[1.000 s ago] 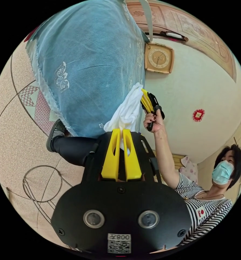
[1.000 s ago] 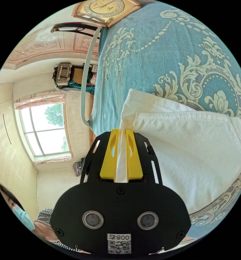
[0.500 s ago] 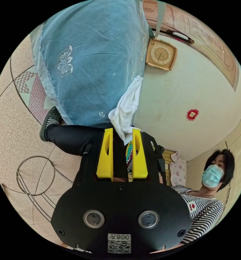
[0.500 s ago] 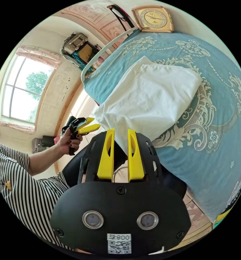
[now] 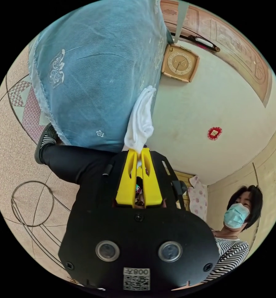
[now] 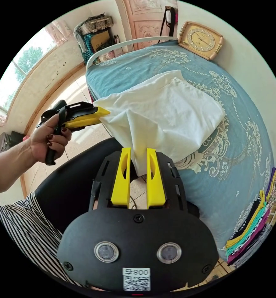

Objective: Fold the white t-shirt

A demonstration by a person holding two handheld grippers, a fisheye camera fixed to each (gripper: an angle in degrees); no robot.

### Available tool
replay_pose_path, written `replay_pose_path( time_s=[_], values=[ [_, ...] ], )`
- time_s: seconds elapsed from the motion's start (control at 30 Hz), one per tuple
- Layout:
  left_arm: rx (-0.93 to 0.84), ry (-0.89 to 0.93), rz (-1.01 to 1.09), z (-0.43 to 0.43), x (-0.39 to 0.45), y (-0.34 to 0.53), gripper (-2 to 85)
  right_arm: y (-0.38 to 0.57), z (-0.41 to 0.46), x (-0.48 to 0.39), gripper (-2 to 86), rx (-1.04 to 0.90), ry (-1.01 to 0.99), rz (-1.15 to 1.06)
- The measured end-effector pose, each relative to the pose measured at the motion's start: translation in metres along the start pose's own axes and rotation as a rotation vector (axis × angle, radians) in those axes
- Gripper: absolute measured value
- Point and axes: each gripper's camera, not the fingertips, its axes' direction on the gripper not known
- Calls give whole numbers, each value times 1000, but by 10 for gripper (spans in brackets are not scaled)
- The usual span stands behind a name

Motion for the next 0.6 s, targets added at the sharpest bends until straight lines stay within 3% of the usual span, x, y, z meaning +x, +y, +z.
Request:
replay_pose_path(
  time_s=[0.27, 0.6],
  values=[
    [-8, 11, 46, 7, 33, 26, 32, 18, 26, -23, 20, -28, 157, -30],
    [-67, -21, 112, 10, 55, 54, 30, 75, -50, -28, 5, 18, 255, -144]
  ],
)
